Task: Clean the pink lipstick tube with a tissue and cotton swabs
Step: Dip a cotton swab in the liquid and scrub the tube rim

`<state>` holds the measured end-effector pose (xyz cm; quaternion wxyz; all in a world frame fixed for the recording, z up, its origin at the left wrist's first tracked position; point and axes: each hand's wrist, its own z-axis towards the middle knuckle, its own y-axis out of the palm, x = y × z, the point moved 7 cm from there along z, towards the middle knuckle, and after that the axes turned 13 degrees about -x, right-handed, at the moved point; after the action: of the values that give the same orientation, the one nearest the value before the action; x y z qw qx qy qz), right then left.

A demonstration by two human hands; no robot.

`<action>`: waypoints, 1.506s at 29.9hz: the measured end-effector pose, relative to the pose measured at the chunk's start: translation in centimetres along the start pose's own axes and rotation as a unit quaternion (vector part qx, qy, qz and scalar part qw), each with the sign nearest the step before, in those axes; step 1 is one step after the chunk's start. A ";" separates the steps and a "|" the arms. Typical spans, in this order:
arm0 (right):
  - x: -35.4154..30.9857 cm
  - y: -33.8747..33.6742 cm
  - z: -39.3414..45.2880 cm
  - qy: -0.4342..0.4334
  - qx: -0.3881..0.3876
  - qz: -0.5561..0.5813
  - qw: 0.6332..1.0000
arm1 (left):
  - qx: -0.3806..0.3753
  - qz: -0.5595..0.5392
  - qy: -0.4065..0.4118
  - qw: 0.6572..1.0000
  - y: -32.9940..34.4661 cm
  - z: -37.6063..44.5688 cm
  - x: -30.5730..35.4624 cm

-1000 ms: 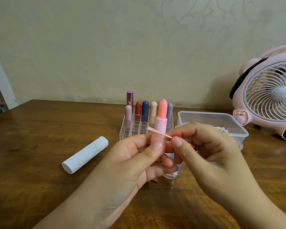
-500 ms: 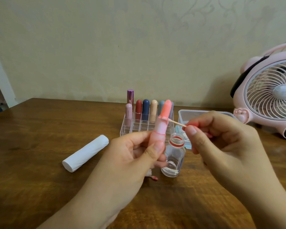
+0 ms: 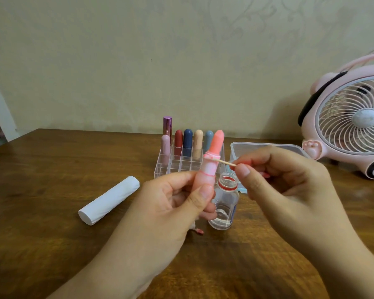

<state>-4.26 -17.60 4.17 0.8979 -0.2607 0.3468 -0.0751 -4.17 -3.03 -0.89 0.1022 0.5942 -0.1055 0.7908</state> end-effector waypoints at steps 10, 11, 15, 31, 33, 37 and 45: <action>0.2 -0.3 0.0 0.002 -0.003 0.014 1.000 | 0.001 -0.008 0.007 1.000 0.0 0.0 0.5; 0.2 -0.3 0.0 0.001 -0.007 0.010 1.000 | 0.004 -0.010 0.006 1.000 0.0 0.0 0.5; 0.1 0.1 0.0 0.000 -0.023 0.011 1.000 | 0.004 -0.021 0.005 1.000 -0.1 -0.1 0.5; -0.6 0.5 -0.2 -0.019 -0.034 -0.066 0.997 | 0.037 0.055 0.020 0.998 -0.7 -0.3 0.5; -0.6 0.4 -0.2 -0.017 -0.031 -0.054 0.998 | 0.039 0.042 0.018 0.998 -0.7 -0.3 0.6; -0.1 -0.5 -0.2 -0.004 0.002 -0.024 1.000 | 0.037 0.050 0.013 0.998 -0.7 -0.4 0.8; -0.2 -0.4 -0.1 -0.008 -0.003 -0.006 1.000 | 0.027 0.041 0.027 0.998 -0.6 -0.3 0.9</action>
<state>-4.52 -17.95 4.45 0.8995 -0.2658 0.3380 -0.0772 -4.49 -2.34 -0.05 0.0562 0.5704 -0.1056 0.8126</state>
